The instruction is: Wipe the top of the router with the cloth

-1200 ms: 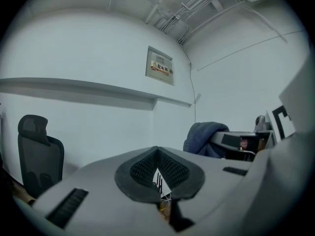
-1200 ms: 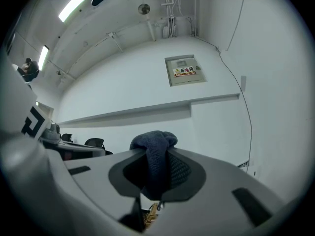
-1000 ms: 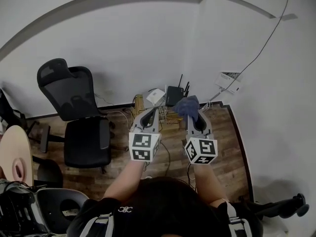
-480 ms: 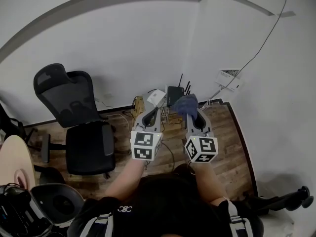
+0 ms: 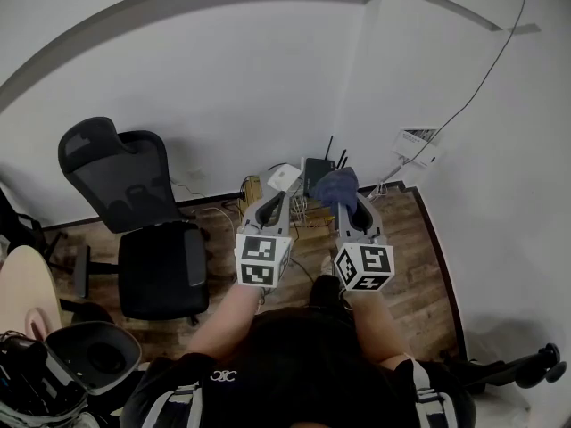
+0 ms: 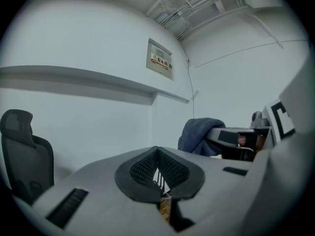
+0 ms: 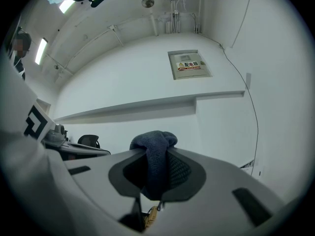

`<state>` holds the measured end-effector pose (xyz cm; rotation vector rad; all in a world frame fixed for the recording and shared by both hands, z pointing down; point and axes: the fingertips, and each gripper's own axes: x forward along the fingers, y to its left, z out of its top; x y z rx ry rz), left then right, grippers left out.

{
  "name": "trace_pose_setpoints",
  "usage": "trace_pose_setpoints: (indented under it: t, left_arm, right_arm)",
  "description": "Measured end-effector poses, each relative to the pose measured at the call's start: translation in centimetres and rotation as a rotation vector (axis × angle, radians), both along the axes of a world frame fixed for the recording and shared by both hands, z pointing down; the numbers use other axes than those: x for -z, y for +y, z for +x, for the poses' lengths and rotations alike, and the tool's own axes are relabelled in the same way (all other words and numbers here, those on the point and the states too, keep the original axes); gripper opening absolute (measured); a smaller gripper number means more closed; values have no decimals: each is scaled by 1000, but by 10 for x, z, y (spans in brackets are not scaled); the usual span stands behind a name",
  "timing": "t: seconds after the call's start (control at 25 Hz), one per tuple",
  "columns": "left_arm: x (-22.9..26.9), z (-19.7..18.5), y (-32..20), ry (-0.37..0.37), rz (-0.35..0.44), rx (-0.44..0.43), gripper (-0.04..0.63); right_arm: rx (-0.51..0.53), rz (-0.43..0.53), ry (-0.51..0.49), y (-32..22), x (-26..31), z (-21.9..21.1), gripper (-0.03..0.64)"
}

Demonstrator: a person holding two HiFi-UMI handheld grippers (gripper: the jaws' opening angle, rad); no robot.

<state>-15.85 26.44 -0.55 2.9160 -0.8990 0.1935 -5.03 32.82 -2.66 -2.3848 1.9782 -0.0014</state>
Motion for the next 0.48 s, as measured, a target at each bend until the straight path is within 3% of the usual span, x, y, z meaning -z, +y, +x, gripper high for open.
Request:
trace_pose_setpoints:
  t: [0.48]
  left_arm:
    - [-16, 71, -56, 4, -19, 17, -6]
  right_arm:
    - [34, 7, -13, -60, -18, 73, 40]
